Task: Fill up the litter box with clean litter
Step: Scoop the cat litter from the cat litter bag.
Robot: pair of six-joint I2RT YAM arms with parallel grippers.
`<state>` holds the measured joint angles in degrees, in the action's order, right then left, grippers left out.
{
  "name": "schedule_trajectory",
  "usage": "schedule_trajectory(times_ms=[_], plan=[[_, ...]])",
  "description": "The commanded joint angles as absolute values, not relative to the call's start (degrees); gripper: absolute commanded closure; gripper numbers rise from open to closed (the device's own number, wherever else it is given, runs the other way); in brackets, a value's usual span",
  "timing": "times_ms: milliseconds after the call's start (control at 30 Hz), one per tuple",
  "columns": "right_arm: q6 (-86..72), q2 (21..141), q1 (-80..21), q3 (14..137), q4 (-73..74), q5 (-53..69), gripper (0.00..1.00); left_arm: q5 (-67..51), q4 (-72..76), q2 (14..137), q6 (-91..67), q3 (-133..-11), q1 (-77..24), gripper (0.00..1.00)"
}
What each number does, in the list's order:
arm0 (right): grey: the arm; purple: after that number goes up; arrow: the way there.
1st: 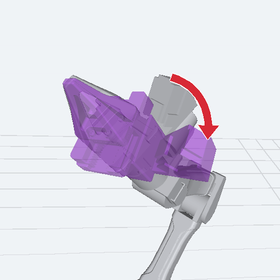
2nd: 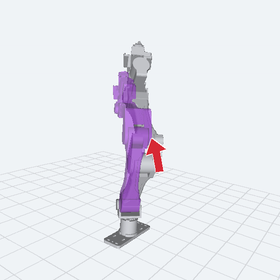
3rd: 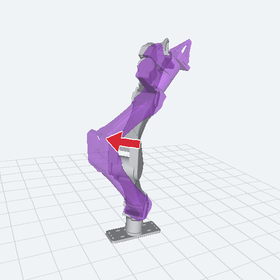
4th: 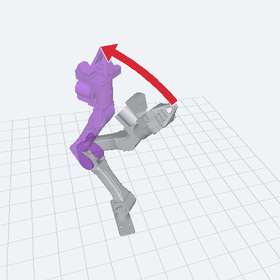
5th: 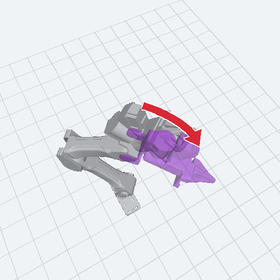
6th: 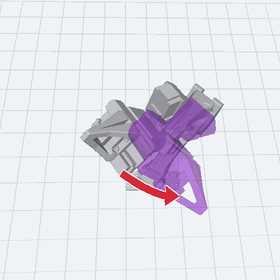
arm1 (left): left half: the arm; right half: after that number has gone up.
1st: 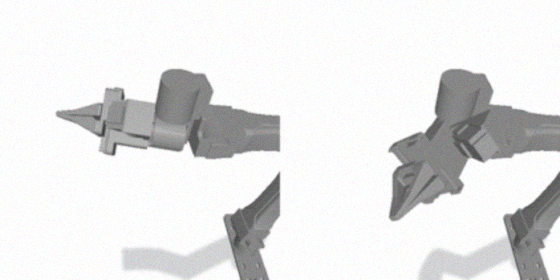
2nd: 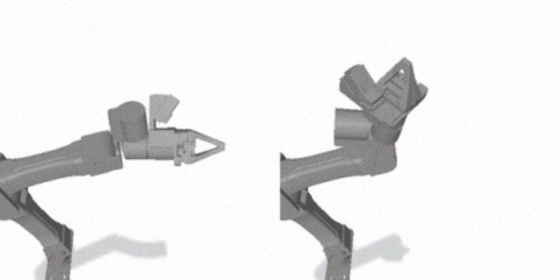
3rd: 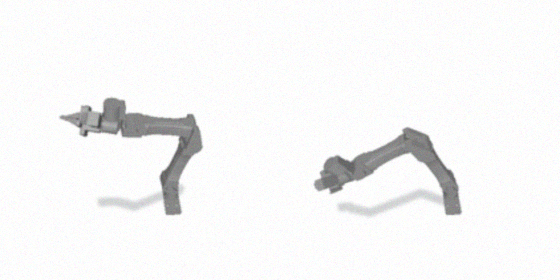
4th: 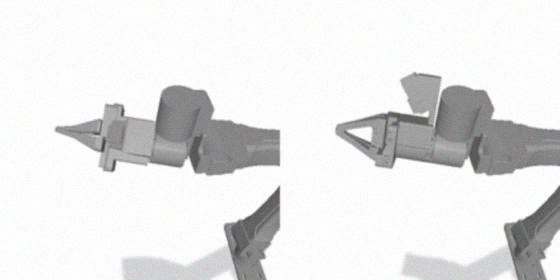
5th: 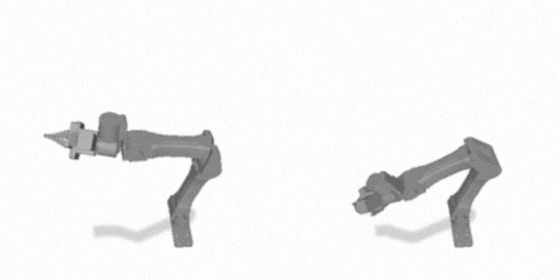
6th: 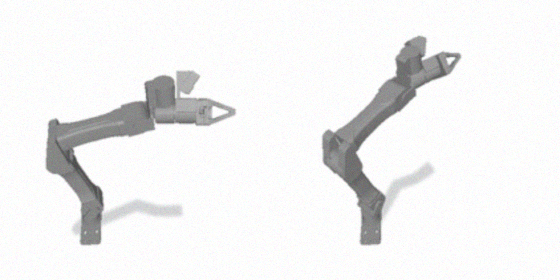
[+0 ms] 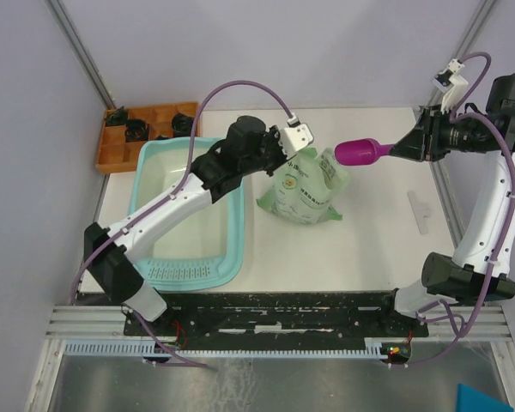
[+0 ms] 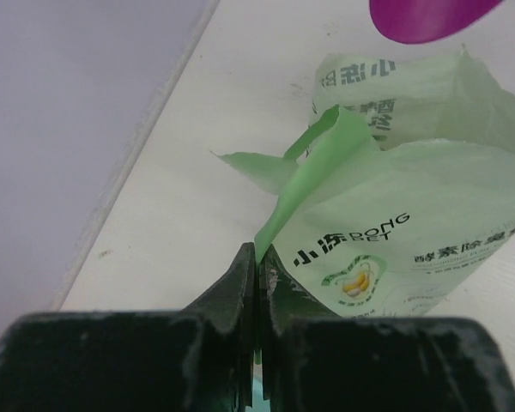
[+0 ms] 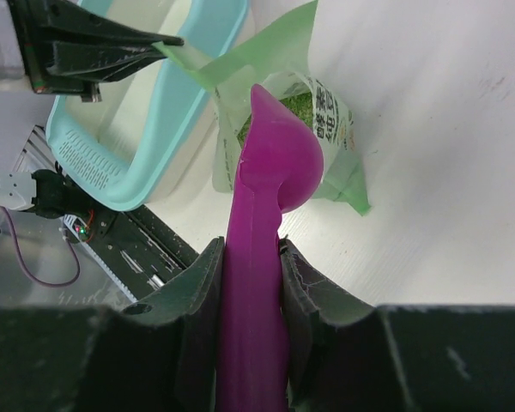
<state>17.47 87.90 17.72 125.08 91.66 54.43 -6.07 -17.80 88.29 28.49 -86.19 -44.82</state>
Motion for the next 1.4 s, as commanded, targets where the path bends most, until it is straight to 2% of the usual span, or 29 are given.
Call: schedule_trajectory(times_ms=[0, 233, 600, 733, 867, 967, 1100, 1367], plan=[[18.5, 86.0, 17.5, 125.2, 100.9, 56.8, 0.98, -3.5, -9.4, 91.2, 30.2, -95.9, -44.8, 0.97], [20.0, 85.9, 15.9, 117.3, 101.0, 54.4, 0.98, -3.8, -8.8, 98.5, 31.5, -108.7, -44.8, 0.97], [17.4, 89.4, 15.7, 120.7, 98.1, 50.6, 0.98, -3.5, -5.7, 107.8, 29.9, -124.2, -44.3, 0.97], [14.4, 91.8, 15.8, 121.1, 94.3, 48.8, 0.98, -2.3, -6.9, 106.8, 29.7, -120.2, -43.5, 0.97], [10.0, 95.5, 15.2, 122.3, 91.0, 48.8, 0.98, -1.3, -3.0, 100.1, 28.3, -106.2, -42.6, 0.97], [8.1, 96.7, 11.9, 123.6, 88.9, 44.3, 0.98, -0.8, -0.6, 96.6, 26.6, -99.7, -41.4, 0.97], [6.4, 98.3, 4.0, 126.4, 86.0, 35.5, 0.98, -0.3, -0.2, 94.8, 26.3, -96.5, -40.4, 0.97], [5.0, 103.6, -1.3, 131.8, 83.9, 31.0, 0.98, 0.0, -0.6, 96.6, 26.1, -98.4, -39.4, 0.97]])
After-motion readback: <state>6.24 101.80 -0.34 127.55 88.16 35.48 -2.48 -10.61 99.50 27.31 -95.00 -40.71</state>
